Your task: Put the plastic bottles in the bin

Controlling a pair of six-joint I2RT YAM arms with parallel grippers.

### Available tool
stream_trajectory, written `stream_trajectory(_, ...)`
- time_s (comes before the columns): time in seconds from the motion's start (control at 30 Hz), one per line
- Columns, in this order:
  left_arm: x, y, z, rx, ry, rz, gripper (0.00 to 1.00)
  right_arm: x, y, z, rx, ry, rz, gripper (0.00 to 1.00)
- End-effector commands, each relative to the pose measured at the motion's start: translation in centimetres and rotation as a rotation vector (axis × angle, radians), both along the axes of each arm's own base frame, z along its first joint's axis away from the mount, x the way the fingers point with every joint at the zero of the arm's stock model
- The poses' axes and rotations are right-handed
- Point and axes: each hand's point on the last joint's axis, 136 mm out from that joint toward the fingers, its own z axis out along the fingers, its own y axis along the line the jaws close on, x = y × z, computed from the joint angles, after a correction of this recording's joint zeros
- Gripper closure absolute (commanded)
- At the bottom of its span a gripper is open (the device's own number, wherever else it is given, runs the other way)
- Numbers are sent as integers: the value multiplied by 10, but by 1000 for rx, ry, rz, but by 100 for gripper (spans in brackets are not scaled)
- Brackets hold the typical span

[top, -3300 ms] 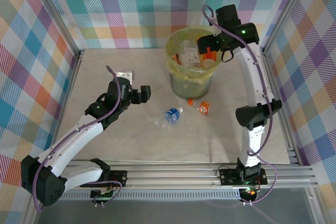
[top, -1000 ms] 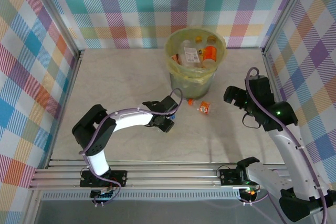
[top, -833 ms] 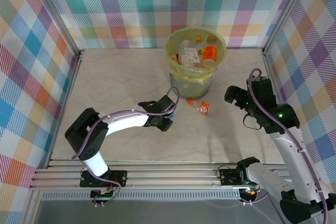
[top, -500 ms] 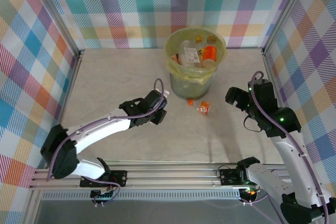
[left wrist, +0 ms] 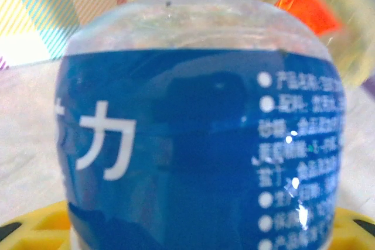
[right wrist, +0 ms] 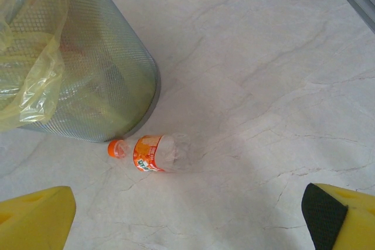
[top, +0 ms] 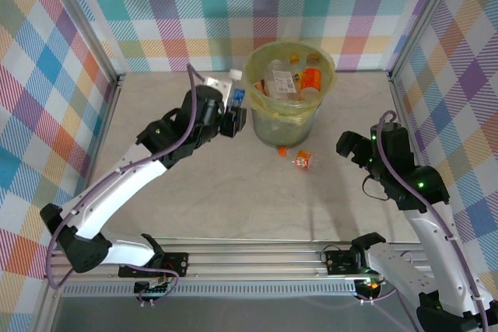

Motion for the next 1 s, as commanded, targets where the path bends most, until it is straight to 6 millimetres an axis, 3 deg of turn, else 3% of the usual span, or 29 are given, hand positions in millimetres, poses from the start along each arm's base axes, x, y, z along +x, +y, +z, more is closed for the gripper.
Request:
stream_trajectory(0.0, 20, -22, 20, -74, -9, -15, 51, 2, -2, 3, 10, -27, -21, 0)
stream_trajectory(0.17, 55, -53, 41, -158, -9, -25, 51, 4, 2, -1, 19, -12, -4, 0)
stream_trajectory(0.5, 118, -105, 44, -342, 84, -24, 49, 2, 8, -6, 53, 11, 9, 0)
stream_trajectory(0.77, 153, -135, 28, -490, 186, -35, 45, 2, 9, -12, 56, 31, 6, 0)
stream_trajectory(0.97, 162, -148, 10, -540, 239, -56, 40, 4, 10, -16, 52, 43, 9, 0)
